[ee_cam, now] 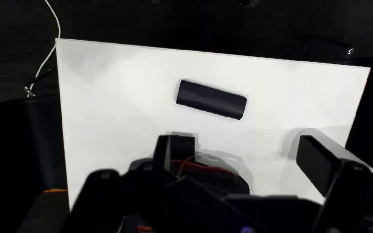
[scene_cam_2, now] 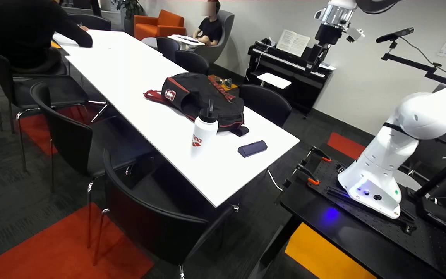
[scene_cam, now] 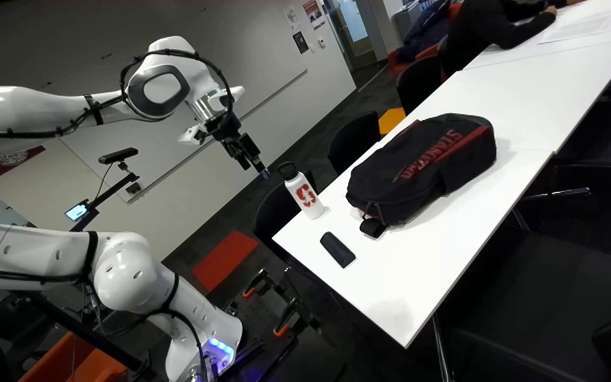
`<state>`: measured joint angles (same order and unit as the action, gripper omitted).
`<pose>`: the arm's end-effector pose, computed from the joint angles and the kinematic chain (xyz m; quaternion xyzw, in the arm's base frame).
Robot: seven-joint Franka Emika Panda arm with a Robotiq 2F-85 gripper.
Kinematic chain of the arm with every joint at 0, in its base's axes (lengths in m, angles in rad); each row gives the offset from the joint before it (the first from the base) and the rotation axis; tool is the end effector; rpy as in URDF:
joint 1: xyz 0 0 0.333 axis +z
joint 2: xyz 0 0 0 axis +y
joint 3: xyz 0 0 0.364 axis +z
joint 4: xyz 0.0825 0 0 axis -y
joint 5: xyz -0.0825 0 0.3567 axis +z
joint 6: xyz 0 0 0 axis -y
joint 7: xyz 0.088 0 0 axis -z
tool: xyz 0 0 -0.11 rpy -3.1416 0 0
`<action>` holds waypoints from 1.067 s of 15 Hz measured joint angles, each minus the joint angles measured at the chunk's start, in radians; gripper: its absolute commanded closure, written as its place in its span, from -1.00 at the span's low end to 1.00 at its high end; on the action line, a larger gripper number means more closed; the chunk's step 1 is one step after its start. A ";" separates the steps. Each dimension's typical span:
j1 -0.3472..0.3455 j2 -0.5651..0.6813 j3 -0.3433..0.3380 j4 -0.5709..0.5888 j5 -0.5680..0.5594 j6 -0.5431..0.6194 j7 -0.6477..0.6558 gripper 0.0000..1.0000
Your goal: Open the zipper of the bag on the table
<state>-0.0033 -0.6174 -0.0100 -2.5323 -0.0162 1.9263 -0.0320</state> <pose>0.3094 -0.0058 0.5259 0.9999 0.0130 0.0056 0.0048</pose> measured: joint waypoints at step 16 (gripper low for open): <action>-0.139 0.586 -0.007 -0.072 -0.343 0.700 0.339 -1.00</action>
<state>-0.1419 -0.0312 -0.0172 -2.6039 -0.3592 2.6261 0.3072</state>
